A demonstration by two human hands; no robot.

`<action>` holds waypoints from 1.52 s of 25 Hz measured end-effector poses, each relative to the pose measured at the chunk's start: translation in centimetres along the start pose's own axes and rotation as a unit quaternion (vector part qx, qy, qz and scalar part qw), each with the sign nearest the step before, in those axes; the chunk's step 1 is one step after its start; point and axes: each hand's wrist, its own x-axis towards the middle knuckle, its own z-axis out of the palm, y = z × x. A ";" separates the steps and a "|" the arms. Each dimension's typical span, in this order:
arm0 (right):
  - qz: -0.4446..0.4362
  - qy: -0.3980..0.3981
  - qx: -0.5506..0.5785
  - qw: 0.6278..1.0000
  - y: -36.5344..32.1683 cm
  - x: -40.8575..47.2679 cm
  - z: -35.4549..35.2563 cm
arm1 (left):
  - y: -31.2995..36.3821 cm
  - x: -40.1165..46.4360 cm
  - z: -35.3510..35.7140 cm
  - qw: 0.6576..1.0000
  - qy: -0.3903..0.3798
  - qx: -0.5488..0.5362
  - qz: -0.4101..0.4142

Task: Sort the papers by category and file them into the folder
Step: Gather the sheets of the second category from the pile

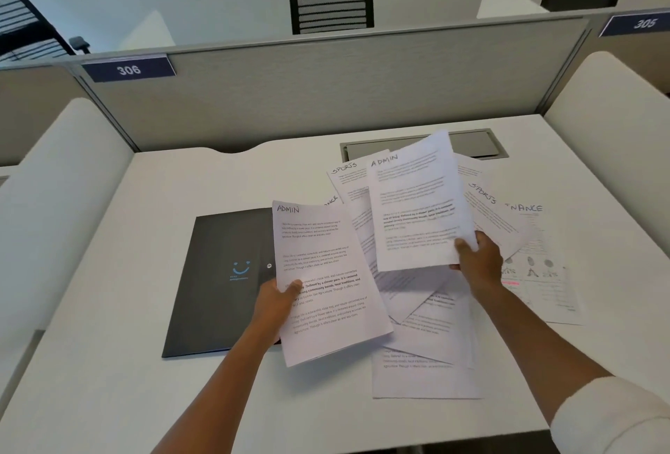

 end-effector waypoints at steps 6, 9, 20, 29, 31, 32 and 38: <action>0.026 -0.068 0.099 0.992 0.7 -1.1 -2.3 | 0.7 -0.4 3.5 0.999 -0.030 0.005 0.020; 0.039 -0.108 0.089 0.989 2.0 -2.7 -2.1 | 0.9 -0.6 5.3 0.999 -0.038 0.000 0.018; 0.064 -0.239 0.070 0.966 5.9 -7.2 -1.8 | -0.3 -1.8 10.0 0.996 -0.053 -0.069 0.010; 0.010 -0.251 -0.039 0.967 6.1 -4.6 -3.9 | 0.5 -2.6 12.5 0.996 -0.060 -0.050 0.036; 0.008 -0.241 -0.023 0.970 5.1 -2.7 -4.8 | 1.2 -3.0 12.9 0.993 -0.093 -0.038 0.060; 0.016 -0.253 0.010 0.967 4.4 -1.7 -5.1 | 1.6 -3.3 13.1 0.991 -0.111 -0.032 0.072; -0.014 -0.349 0.114 0.930 -0.2 0.8 -7.0 | 3.2 -4.1 14.6 0.976 -0.170 -0.035 0.132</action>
